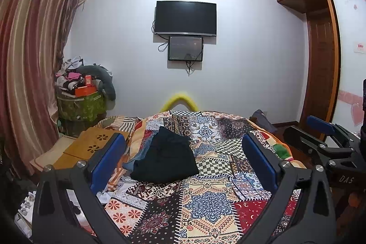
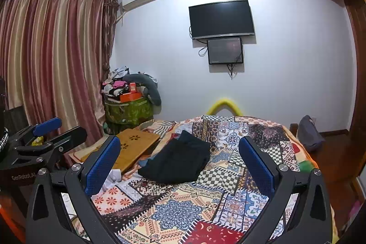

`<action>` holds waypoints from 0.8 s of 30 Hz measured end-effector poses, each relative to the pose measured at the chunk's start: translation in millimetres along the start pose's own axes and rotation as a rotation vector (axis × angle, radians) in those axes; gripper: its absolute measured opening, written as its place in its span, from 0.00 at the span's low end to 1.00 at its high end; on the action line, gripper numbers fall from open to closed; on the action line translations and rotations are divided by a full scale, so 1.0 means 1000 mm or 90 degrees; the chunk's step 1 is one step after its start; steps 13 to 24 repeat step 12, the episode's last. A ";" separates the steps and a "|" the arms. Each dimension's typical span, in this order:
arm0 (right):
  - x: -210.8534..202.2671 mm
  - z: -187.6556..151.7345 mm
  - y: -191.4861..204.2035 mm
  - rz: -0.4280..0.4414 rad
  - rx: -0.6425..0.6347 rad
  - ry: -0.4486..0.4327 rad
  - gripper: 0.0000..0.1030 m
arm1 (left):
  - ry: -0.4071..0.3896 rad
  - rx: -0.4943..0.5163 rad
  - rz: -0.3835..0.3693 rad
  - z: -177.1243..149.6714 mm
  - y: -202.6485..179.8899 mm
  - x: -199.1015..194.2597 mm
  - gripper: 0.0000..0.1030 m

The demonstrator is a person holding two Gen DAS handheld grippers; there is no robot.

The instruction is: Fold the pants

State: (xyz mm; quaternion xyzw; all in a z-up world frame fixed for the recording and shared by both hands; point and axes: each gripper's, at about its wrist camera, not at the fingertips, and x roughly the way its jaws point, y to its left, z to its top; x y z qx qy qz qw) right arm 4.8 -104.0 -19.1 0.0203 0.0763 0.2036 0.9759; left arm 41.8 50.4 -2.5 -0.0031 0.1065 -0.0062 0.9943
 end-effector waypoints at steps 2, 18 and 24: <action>0.000 -0.001 -0.001 -0.001 0.001 0.000 1.00 | 0.002 -0.002 -0.002 -0.001 0.000 0.000 1.00; 0.004 -0.001 0.003 0.000 0.001 0.007 1.00 | 0.018 -0.017 0.002 -0.004 0.007 0.008 1.00; 0.004 -0.001 0.003 0.000 0.001 0.007 1.00 | 0.018 -0.017 0.002 -0.004 0.007 0.008 1.00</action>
